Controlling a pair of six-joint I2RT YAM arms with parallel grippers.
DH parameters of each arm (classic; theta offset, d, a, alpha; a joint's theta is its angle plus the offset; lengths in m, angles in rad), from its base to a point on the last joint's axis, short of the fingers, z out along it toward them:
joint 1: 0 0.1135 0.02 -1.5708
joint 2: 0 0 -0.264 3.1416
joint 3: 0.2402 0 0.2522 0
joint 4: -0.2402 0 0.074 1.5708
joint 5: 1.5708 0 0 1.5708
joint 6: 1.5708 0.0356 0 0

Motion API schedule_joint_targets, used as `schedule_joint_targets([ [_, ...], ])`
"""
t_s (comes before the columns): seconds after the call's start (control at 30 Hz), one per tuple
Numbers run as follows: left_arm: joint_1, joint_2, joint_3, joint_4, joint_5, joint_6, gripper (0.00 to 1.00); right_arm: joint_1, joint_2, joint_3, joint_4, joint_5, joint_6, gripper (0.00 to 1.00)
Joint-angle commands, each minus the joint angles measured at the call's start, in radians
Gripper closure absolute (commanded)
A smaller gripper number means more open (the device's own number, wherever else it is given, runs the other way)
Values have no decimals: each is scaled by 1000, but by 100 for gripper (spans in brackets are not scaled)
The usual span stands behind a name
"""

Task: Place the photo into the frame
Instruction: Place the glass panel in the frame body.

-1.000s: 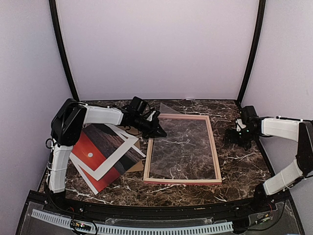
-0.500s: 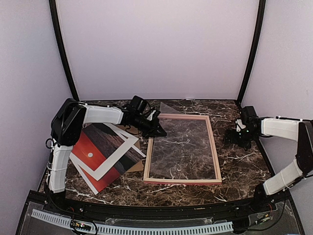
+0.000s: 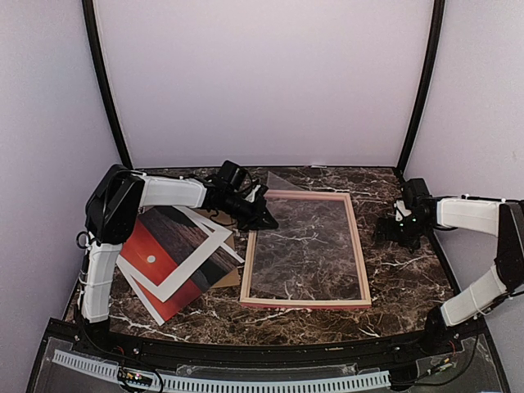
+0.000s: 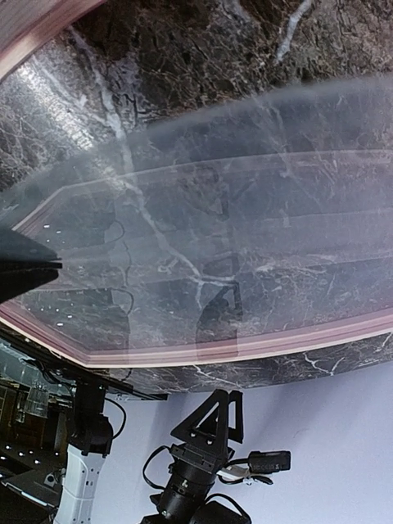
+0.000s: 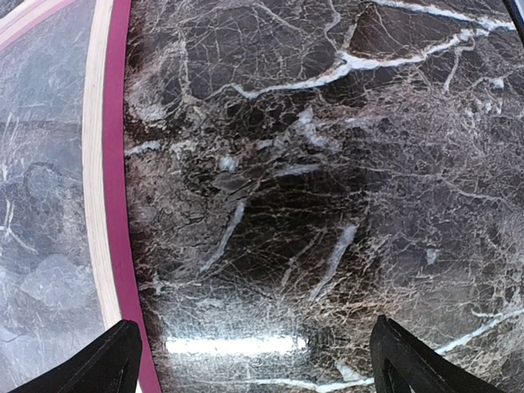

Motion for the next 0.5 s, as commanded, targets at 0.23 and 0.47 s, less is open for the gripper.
schedule_joint_targets([
  [0.23,7,-9,29,-27,0,23,100,-1,5,-11,29,-7,-8,1],
  [0.47,7,-10,31,-31,-1,25,100,1,10,-11,29,-7,-8,1],
])
